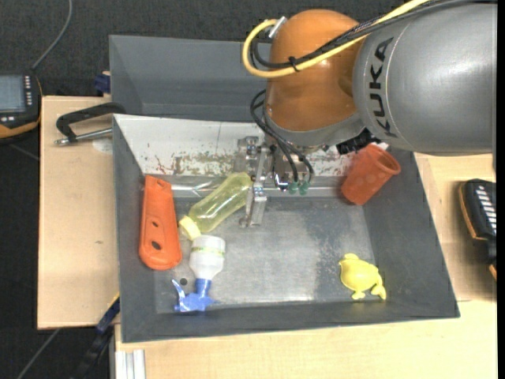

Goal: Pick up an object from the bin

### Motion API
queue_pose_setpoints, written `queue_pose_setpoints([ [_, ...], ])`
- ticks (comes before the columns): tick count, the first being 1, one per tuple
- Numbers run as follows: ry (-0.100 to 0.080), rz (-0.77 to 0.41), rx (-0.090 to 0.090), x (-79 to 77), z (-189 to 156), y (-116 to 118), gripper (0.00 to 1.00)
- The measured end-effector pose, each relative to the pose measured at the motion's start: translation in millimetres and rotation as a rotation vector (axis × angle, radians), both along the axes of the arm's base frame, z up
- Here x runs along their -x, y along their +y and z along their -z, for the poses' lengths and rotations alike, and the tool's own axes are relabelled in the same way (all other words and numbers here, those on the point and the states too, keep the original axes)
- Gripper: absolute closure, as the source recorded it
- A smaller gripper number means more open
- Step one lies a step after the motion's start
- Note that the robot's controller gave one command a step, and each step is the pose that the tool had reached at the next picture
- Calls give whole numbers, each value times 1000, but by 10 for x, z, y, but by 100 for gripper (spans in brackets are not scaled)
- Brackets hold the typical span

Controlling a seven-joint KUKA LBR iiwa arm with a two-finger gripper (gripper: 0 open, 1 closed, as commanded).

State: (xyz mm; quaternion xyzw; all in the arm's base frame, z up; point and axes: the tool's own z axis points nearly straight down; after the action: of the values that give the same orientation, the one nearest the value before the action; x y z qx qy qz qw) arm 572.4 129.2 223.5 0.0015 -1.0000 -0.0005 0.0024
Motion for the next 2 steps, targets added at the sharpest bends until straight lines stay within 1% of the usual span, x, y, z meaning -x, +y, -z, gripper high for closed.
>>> queue_pose_setpoints([
  [1, -8, 2, -1, -12, -51, -8, 0],
  [2, -9, -91, -2, -12, 454, 66, 0],
])
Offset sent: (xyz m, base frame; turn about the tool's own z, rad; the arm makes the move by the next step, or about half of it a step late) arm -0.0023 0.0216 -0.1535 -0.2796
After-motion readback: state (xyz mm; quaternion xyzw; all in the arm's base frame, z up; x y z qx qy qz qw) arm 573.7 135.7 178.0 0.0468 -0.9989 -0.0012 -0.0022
